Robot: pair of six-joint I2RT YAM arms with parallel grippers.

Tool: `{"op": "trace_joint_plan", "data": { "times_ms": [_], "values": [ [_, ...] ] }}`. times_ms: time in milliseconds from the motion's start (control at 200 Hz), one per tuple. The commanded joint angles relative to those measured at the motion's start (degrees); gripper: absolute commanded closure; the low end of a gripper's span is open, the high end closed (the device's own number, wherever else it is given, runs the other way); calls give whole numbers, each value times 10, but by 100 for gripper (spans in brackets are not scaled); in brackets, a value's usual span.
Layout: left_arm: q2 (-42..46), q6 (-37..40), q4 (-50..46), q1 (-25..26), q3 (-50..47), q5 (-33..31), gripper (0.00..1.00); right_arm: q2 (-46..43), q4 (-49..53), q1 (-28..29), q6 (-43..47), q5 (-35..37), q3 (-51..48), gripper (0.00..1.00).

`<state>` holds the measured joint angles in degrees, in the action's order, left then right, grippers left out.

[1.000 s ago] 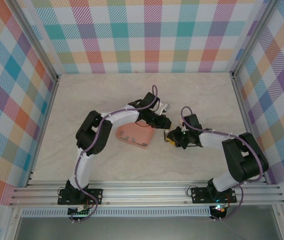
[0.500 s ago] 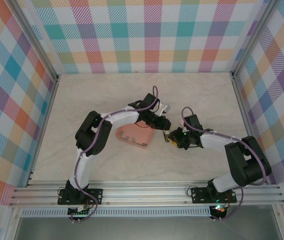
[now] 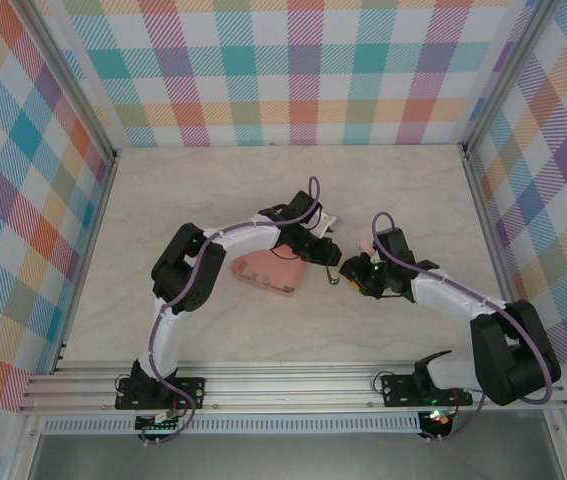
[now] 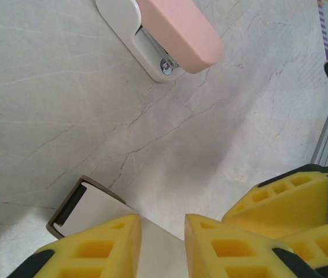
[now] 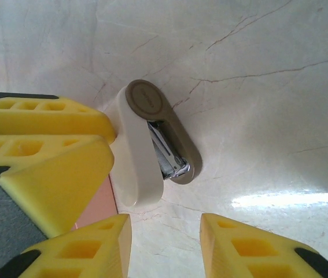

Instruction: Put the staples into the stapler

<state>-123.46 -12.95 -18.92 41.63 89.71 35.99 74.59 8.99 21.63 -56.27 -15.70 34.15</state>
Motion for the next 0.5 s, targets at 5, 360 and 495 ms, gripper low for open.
{"op": "trace_joint_plan", "data": {
  "times_ms": [5, 360, 495],
  "values": [
    [15, 13, -29, 6, -11, -17, 73, -2, 3, 2, 7, -18, 1, 63],
    [14, 13, -30, 6, -8, -20, 73, 35, -38, 2, 1, -41, 12, 64],
    [12, 11, -30, 6, -6, -19, 73, 44, -59, 2, -4, -51, 10, 64]
  ]
}}
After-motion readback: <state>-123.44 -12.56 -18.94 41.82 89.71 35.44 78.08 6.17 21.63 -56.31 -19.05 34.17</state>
